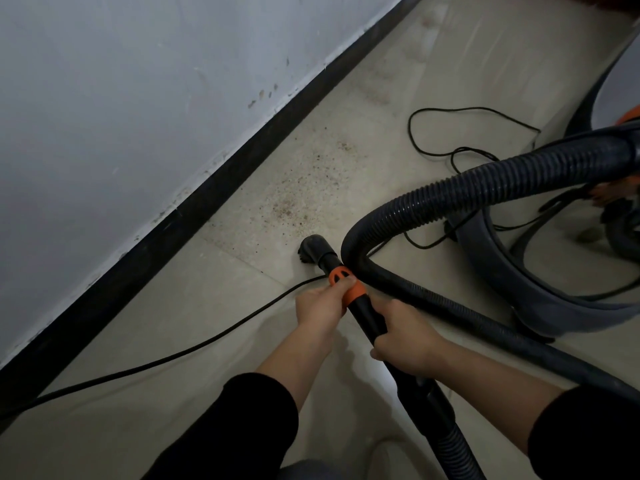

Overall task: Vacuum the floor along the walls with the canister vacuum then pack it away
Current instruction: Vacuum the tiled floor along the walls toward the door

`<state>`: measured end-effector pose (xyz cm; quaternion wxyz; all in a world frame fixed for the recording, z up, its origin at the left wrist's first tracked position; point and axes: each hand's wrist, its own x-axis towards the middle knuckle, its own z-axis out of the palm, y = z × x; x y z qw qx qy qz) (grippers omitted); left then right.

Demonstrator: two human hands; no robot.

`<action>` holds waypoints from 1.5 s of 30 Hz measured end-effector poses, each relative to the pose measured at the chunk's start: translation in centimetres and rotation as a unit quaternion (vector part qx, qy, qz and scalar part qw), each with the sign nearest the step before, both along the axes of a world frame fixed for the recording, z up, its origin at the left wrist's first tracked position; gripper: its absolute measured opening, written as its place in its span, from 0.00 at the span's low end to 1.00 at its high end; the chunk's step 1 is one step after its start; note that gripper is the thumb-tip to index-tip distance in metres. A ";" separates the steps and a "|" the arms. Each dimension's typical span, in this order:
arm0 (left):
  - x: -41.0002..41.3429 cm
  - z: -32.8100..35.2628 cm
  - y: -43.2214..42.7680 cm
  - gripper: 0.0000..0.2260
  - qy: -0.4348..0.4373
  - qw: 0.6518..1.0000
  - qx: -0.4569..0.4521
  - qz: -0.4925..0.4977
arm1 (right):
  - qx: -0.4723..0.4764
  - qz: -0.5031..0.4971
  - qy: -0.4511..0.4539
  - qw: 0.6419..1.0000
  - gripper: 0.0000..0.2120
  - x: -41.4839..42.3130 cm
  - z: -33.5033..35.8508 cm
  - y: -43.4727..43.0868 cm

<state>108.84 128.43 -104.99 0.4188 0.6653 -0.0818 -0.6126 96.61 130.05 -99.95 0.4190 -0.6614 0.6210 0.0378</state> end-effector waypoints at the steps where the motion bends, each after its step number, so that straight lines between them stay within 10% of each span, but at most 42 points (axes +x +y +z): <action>1: 0.1 -0.1 -0.2 0.12 -0.005 1.000 -0.001 -0.003 | 0.000 -0.004 -0.004 1.000 0.18 0.1 -0.1 -0.1; 45: 8.7 -0.2 0.3 0.15 -0.106 0.986 0.007 0.125 | -0.014 0.104 -0.061 0.993 0.18 8.9 -2.1 -2.4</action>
